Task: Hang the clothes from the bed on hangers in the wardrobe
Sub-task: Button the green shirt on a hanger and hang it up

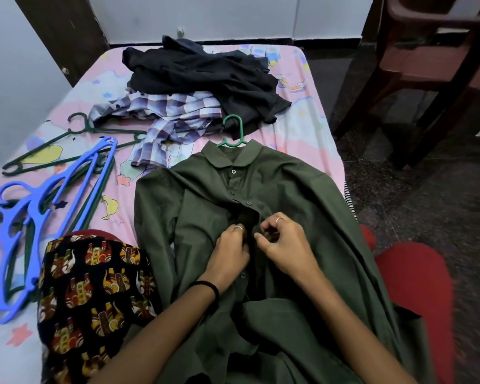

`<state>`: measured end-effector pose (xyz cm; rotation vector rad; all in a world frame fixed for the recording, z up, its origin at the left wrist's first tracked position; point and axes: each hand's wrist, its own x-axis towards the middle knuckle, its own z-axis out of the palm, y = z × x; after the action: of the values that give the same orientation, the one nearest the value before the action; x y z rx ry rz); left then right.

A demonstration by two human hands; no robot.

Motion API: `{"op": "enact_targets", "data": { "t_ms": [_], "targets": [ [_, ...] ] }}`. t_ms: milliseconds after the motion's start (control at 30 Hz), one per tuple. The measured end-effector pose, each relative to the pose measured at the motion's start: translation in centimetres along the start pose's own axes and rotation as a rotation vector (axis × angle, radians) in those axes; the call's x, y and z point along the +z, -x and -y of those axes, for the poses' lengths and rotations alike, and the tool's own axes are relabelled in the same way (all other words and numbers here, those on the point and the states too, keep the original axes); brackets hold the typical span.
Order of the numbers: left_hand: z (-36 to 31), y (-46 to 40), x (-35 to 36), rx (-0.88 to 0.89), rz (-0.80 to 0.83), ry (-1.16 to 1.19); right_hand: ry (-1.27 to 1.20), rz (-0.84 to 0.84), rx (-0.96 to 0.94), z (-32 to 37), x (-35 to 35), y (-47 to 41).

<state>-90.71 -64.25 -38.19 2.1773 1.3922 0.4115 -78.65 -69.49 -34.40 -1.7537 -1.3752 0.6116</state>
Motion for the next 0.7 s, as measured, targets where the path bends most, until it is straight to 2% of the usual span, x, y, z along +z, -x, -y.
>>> {"op": "enact_targets", "data": {
  "t_ms": [67, 233, 367, 467, 700],
  "targets": [
    [0.2, 0.6, -0.1, -0.076, -0.049, 0.143, 0.054, -0.013, -0.004, 0.0, 0.2, 0.3],
    [0.6, 2.0, -1.5, -0.217, -0.192, 0.443, 0.130, -0.191, -0.014, 0.9, -0.7, 0.0],
    [-0.3, 3.0, -3.7, -0.214, -0.244, 0.638, 0.046, -0.081, -0.036, 2.6, -0.9, 0.6],
    [-1.0, 4.0, -4.6, -0.217, -0.253, 0.721, -0.087, -0.008, 0.078, 3.5, -0.2, 1.2],
    [-2.2, 4.9, -5.2, -0.226, -0.284, 0.879, -0.205, -0.051, 0.204, 3.9, 0.6, 1.7]
  ]
}}
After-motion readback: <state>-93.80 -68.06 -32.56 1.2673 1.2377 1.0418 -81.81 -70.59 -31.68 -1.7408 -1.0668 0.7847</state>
